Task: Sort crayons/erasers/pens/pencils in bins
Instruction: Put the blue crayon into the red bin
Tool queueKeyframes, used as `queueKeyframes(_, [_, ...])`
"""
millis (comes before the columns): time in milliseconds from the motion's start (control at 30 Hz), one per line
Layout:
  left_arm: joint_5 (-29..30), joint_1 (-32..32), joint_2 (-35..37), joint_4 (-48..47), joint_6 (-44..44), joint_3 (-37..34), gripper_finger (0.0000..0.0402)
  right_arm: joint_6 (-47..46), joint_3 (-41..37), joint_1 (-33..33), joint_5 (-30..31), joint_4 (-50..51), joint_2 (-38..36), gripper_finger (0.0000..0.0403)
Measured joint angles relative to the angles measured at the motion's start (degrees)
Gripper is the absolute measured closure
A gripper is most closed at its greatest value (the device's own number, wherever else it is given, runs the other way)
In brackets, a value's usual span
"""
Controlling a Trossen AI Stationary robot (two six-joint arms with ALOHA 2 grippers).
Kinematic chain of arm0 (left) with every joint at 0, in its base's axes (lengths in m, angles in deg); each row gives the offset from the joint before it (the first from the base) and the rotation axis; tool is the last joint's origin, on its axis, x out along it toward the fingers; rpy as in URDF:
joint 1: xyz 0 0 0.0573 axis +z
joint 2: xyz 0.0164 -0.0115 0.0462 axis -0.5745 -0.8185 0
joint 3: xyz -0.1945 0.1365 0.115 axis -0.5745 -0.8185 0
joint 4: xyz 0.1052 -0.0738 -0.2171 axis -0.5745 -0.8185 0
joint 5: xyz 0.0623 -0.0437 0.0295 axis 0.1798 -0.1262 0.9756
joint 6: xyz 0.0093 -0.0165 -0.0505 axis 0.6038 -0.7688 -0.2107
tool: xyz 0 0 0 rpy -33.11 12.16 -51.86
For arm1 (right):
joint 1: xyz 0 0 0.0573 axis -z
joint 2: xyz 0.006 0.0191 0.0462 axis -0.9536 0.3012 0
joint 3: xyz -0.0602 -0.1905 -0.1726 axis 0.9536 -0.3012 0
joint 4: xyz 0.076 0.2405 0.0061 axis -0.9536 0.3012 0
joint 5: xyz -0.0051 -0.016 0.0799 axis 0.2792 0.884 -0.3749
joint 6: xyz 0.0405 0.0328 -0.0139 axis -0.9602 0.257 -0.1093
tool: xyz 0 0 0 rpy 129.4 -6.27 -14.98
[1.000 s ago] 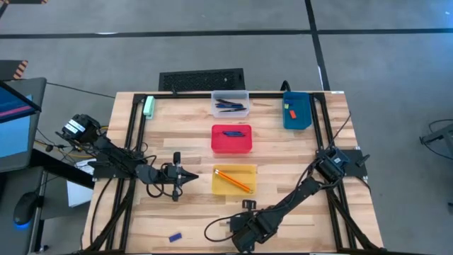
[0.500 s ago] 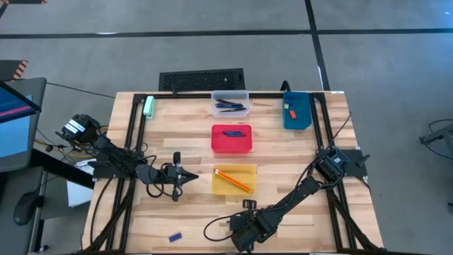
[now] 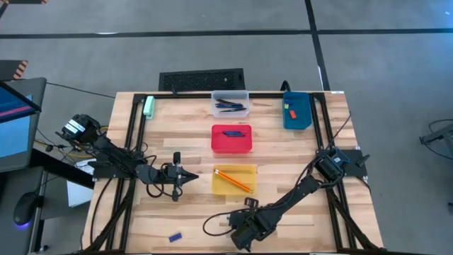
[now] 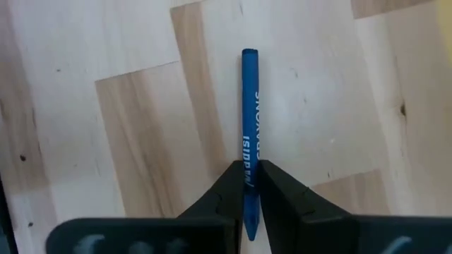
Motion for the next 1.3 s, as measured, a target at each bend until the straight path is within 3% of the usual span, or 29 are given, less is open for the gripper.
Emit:
queueKeyframes(233, [0.0, 0.0, 0.0, -0.1, 0.0, 0.0, 0.0401, -1.2, 0.0, 0.4, -1.0, 0.1, -0.1, 0.0333])
queueKeyframes(700, [-0.4, 0.0, 0.0, -0.1, 0.5, 0.0, 0.0401, -0.3, 0.0, 1.3, -1.3, 0.1, -0.1, 0.0269])
queueKeyframes(1300, [-0.6, -0.1, 0.0, -0.1, 0.2, 0.0, 0.0401, -0.1, 0.0, 1.4, -1.1, -0.1, -0.2, 0.0277])
